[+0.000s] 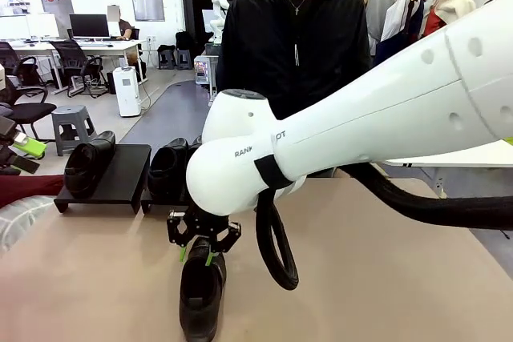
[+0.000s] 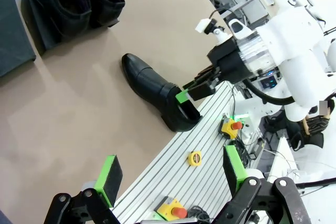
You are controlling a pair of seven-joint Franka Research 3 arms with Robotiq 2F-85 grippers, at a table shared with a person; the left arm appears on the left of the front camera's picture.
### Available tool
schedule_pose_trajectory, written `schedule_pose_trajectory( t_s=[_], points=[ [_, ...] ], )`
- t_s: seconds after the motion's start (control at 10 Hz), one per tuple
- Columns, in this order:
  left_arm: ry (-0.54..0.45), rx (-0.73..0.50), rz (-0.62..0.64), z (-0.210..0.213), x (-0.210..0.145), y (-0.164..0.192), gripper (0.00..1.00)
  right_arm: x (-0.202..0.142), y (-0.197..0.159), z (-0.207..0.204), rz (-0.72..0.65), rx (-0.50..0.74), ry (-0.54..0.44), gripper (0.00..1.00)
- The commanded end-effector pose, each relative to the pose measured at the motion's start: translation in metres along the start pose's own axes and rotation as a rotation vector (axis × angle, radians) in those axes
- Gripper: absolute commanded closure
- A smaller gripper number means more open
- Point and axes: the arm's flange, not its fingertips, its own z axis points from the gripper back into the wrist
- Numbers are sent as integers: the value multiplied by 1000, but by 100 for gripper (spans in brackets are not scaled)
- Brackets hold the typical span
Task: Organize the shoes by placing them on the stand.
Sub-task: Pick up one Shoe and place it in the middle of the table.
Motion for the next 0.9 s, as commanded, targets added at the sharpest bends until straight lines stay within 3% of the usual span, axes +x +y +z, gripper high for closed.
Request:
schedule_pose_trajectory(
  t_s=[0.0, 0.3, 0.5, 0.8],
  points=[
    [8, -4, -22, 2, -2, 2, 0, -20, -37, 45, 59, 59, -61, 0],
    [8, -4, -22, 2, -2, 2, 0, -29, -147, 157, 165, 57, -89, 0],
    [8, -4, -22, 2, -2, 2, 0, -35, -233, 229, 253, 246, -28, 0],
    [8, -4, -22, 2, -2, 2, 0, -36, -378, 278, 177, 458, -104, 0]
  ],
)
